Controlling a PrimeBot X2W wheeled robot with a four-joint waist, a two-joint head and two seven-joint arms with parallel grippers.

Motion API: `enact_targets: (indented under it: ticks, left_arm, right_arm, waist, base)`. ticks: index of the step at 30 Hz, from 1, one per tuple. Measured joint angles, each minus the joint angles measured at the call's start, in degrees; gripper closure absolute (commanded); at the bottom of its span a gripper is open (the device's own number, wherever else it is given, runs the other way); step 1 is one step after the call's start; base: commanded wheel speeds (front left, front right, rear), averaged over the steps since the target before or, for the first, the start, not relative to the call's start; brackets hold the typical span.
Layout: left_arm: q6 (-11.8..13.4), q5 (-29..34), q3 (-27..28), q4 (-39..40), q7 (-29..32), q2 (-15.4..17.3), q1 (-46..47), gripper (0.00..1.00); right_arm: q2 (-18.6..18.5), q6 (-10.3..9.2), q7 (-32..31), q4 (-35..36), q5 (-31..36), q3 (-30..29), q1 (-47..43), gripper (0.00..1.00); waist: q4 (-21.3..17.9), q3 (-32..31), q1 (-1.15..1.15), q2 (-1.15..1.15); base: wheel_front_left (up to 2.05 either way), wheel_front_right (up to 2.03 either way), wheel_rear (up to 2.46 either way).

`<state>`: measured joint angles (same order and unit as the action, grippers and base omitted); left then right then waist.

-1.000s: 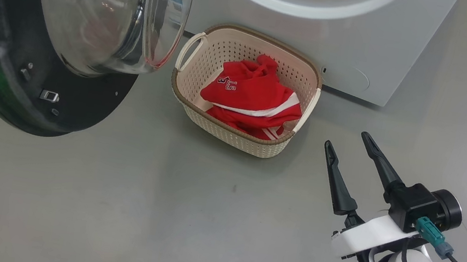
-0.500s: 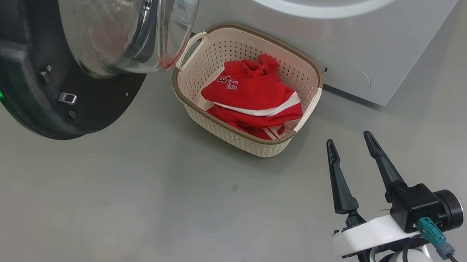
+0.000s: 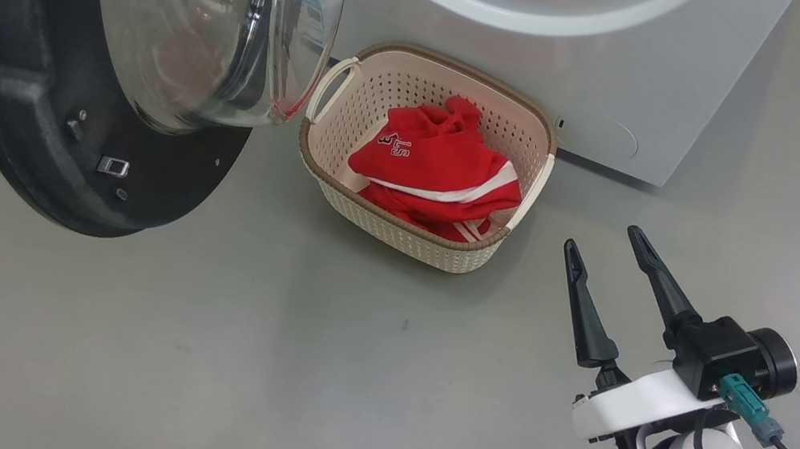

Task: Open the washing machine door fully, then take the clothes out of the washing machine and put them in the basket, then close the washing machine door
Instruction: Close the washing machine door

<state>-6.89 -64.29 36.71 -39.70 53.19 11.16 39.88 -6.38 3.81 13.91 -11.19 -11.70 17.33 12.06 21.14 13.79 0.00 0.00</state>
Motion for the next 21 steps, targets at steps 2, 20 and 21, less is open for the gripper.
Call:
enact_targets:
  ticks: [2,20,21]
  left_arm:
    - [0.00,2.67,-1.86,2.99,-2.24,0.54,-1.04,1.00]
    - [-0.04,22.46,-20.72,20.56,-24.24,6.17,-20.77,1.00]
    - [-0.04,23.36,-21.27,21.01,-25.91,6.22,-21.58,1.00]
  right_arm:
    - [0.00,-0.01,0.01,-0.02,-0.34,-0.19,-0.10,0.00]
    - [0.51,0.00,0.01,-0.27,-0.40,0.42,-0.85,0.00]
    - [0.52,0.01,0.02,-0.30,-0.40,0.42,-0.86,0.00]
  waist:
    - [0.21,-0.17,0.00,0.00]
    - [0.97,-0.95,0.00,0.00]
    - [0.98,-0.98,0.00,0.00]
  base:
    - [0.00,0.00,0.00]
    - [0.00,0.00,0.00]
    - [0.00,0.00,0.00]
